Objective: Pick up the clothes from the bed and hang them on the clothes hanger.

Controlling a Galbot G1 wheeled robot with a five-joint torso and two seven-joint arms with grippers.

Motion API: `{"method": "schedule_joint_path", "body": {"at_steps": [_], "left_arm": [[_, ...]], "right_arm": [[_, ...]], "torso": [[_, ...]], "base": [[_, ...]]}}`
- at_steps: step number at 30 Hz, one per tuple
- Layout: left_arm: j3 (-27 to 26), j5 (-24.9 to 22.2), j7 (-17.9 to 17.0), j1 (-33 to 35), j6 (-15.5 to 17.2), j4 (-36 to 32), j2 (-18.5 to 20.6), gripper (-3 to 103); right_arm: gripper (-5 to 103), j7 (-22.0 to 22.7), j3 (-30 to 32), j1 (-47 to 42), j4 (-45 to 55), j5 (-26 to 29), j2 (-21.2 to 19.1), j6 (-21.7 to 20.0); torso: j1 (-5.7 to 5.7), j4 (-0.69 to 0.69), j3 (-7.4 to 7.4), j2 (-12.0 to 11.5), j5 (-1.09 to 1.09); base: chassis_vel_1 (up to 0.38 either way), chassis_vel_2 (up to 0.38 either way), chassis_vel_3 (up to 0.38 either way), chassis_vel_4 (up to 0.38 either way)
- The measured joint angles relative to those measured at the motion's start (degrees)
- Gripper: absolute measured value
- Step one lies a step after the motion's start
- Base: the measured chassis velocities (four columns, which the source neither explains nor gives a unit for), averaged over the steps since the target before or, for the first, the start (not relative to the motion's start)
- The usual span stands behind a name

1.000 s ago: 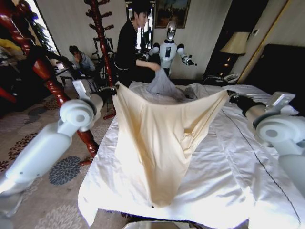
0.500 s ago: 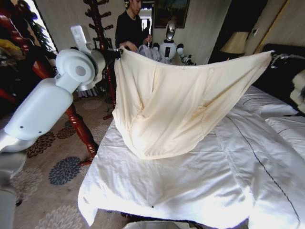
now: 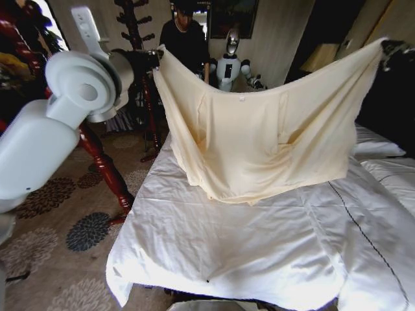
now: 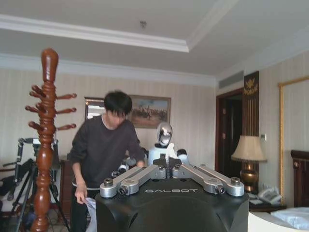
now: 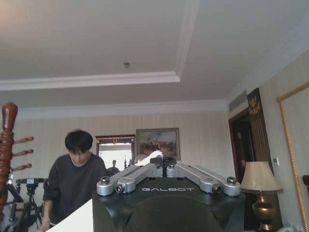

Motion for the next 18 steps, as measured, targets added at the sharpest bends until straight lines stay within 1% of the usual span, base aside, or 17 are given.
{"method": "schedule_joint_path", "body": {"at_steps": [1, 4, 5, 6, 7, 8, 10, 11, 12, 14, 15, 16, 18], "left_arm": [[0.00, 0.00, 0.00, 0.00, 0.00, 0.00, 0.00, 1], [-5.66, -2.99, -0.66, 2.24, 0.52, -3.64, 5.27, 1], [-6.32, -3.31, -0.69, 2.61, 0.56, -4.04, 5.92, 1], [-8.97, -4.59, -0.78, 4.47, 0.61, -5.54, 9.08, 1], [-8.97, -4.59, -0.78, 4.47, 0.61, -5.54, 9.08, 1], [-13.02, -6.26, -0.82, 7.86, 0.59, -7.65, 13.77, 1], [-16.15, -7.02, -0.87, 11.60, 0.10, -10.15, 17.66, 1], [-16.15, -7.02, -0.87, 11.60, 0.10, -10.15, 17.66, 1], [-17.35, -7.06, -1.33, 13.85, -0.28, -11.60, 19.10, 1], [-17.99, -6.83, -2.10, 15.66, -0.63, -12.66, 19.47, 1], [-18.07, -6.41, -2.84, 16.86, -0.89, -13.30, 18.92, 1], [-18.07, -6.41, -2.84, 16.86, -0.89, -13.30, 18.92, 1], [-17.80, -5.28, -3.55, 18.97, -1.00, -14.06, 17.53, 1]], "right_arm": [[0, 0.00, 0.00, 0.00, 0.00, 0.00, 0.00, 0.00], [0, 2.01, 2.00, 0.88, 2.76, 3.97, -0.24, -0.82], [0, 2.21, 2.22, 0.88, 3.06, 4.33, -0.24, -0.96], [0, 2.63, 2.83, 0.88, 3.94, 5.40, -0.02, -1.33], [0, 2.63, 2.83, 0.88, 3.94, 5.40, -0.02, -1.33], [0, 2.82, 3.19, 0.82, 4.88, 6.48, 0.63, -1.78], [0, 3.17, 3.34, 0.30, 6.15, 6.74, 1.73, -2.36], [0, 3.17, 3.34, 0.30, 6.15, 6.74, 1.73, -2.36], [0, 3.64, 3.31, 0.03, 6.92, 6.81, 2.64, -2.55], [0, 3.92, 2.99, -0.35, 7.66, 6.67, 3.68, -2.59], [0, 4.28, 2.54, -1.07, 8.37, 6.32, 4.60, -2.60], [0, 4.28, 2.54, -1.07, 8.37, 6.32, 4.60, -2.60], [0, 4.56, 1.79, -2.91, 9.34, 5.07, 6.07, -2.61]], "torso": [[0.00, 0.00, 0.00, 0.00, 0.00], [-0.01, -0.02, 0.00, 0.01, 0.01], [-0.01, -0.02, 0.00, 0.01, 0.01], [-0.01, -0.02, 0.00, 0.01, 0.00], [-0.01, -0.02, 0.00, 0.01, 0.00], [-0.01, 0.05, 0.00, 0.01, -0.01], [-0.02, 0.08, -0.01, 0.02, -0.02], [-0.02, 0.08, -0.01, 0.02, -0.02], [-0.02, 0.07, -0.02, 0.02, -0.01], [-0.02, -0.01, -0.01, 0.02, 0.00], [-0.01, -0.02, 0.00, 0.02, 0.04], [-0.01, -0.02, 0.00, 0.02, 0.04], [0.01, -0.02, 0.01, 0.01, 0.05]], "base": [[0.000, 0.000, 0.000, 0.000], [0.000, 0.000, 0.000, 0.000], [0.000, 0.000, 0.000, 0.000], [0.000, 0.000, 0.000, 0.000], [0.000, 0.000, 0.000, 0.000], [0.000, 0.000, 0.000, 0.000], [0.000, 0.000, 0.000, 0.000], [0.000, 0.000, 0.000, 0.000], [0.000, 0.000, 0.000, 0.000], [0.000, 0.000, 0.000, 0.000], [0.000, 0.000, 0.000, 0.000], [0.000, 0.000, 0.000, 0.000], [0.000, 0.000, 0.000, 0.000]]}}
